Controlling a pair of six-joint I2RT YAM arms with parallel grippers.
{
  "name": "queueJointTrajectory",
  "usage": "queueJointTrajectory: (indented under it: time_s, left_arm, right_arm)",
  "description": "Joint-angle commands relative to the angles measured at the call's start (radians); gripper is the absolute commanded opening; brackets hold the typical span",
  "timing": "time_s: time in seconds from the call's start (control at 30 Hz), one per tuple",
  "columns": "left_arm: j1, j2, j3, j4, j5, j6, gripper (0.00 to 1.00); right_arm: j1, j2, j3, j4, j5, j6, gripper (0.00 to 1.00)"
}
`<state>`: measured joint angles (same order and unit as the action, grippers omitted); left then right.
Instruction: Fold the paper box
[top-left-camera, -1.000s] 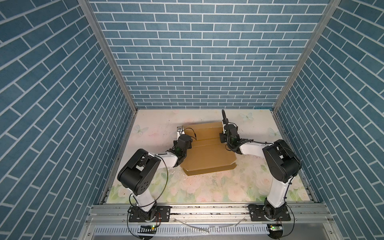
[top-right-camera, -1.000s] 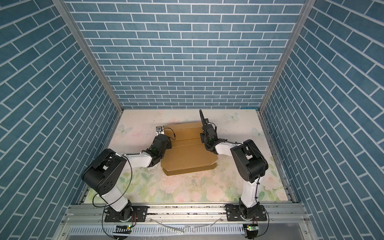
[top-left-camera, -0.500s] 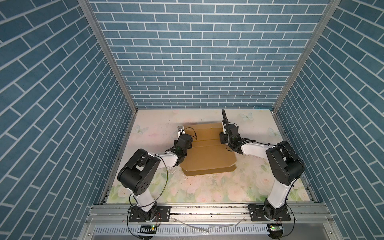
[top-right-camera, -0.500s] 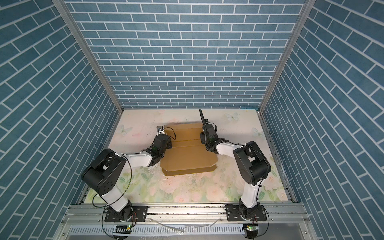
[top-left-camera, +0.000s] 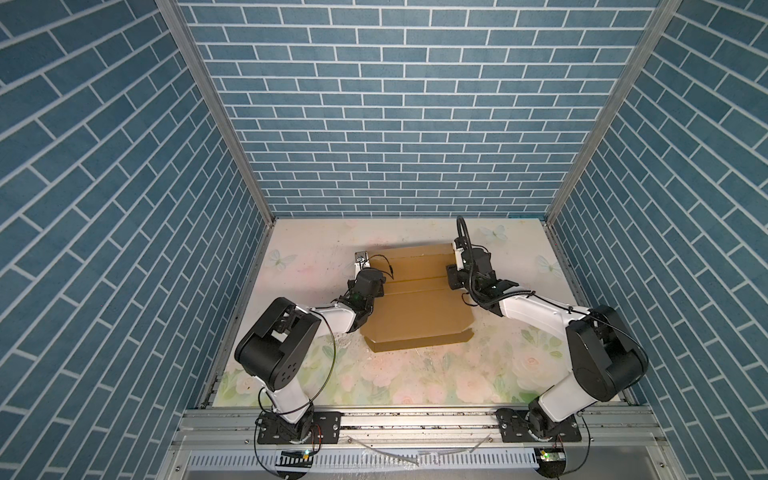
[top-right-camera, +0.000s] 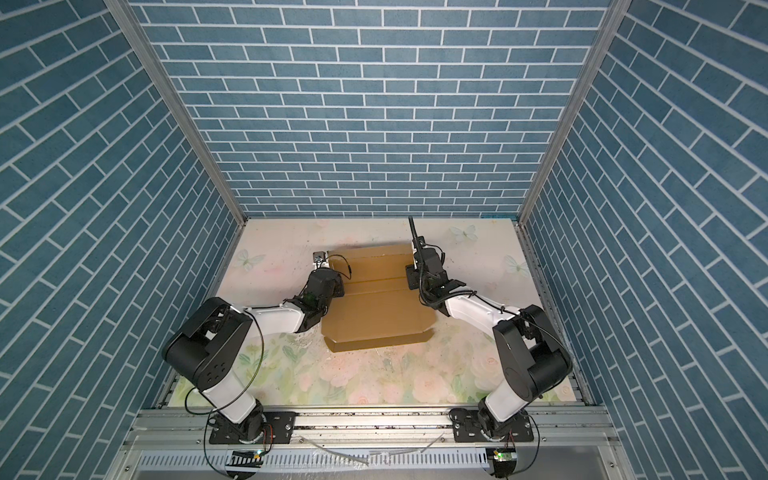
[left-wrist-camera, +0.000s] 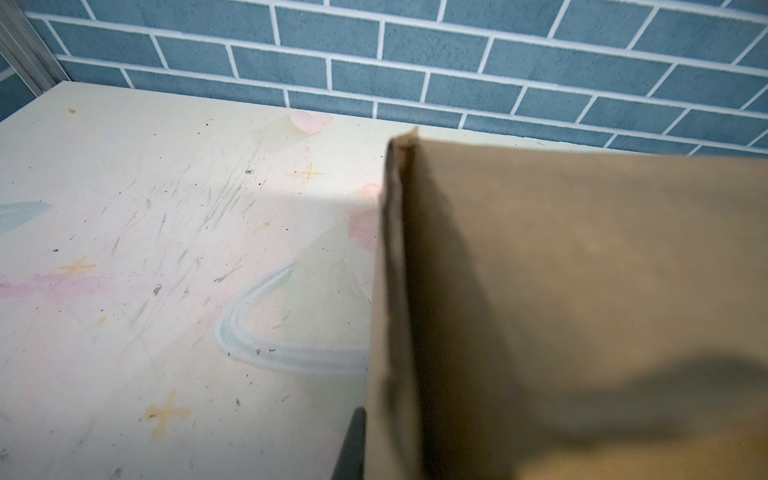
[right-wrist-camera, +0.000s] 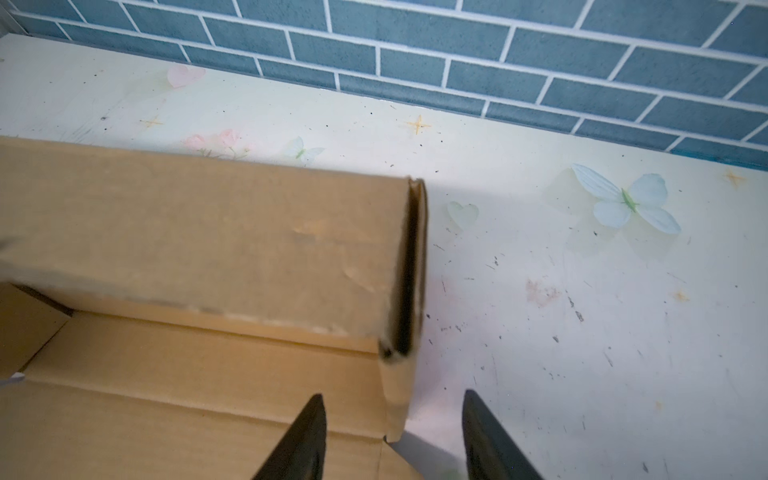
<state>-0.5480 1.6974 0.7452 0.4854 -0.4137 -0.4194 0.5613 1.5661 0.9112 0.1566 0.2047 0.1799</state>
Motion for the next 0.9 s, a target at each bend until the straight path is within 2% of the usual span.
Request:
queueJointTrajectory:
  time_s: [0.0, 0.17, 0.5, 0.87]
  left_arm:
    - [0.004, -0.022, -0.022, -0.030, 0.017, -0.014, 0.00]
    - [0.006, -0.025, -0.020, -0.039, 0.020, -0.016, 0.00]
    - [0.006, -0.035, -0.009, -0.069, 0.018, -0.018, 0.16]
    - [0.006, -0.034, -0.017, -0.081, 0.018, -0.020, 0.25]
  right_arm:
    - [-0.017, -0.054, -0.054, -0.011, 0.004, 0.036, 0.53]
    - [-0.034, -0.107, -0.088, -0.014, 0.012, 0.033, 0.52]
    - [-0.065, -0.147, -0.139, 0.001, -0.046, 0.059, 0.50]
    - [-0.066, -0.135, -0.145, 0.008, -0.075, 0.056, 0.49]
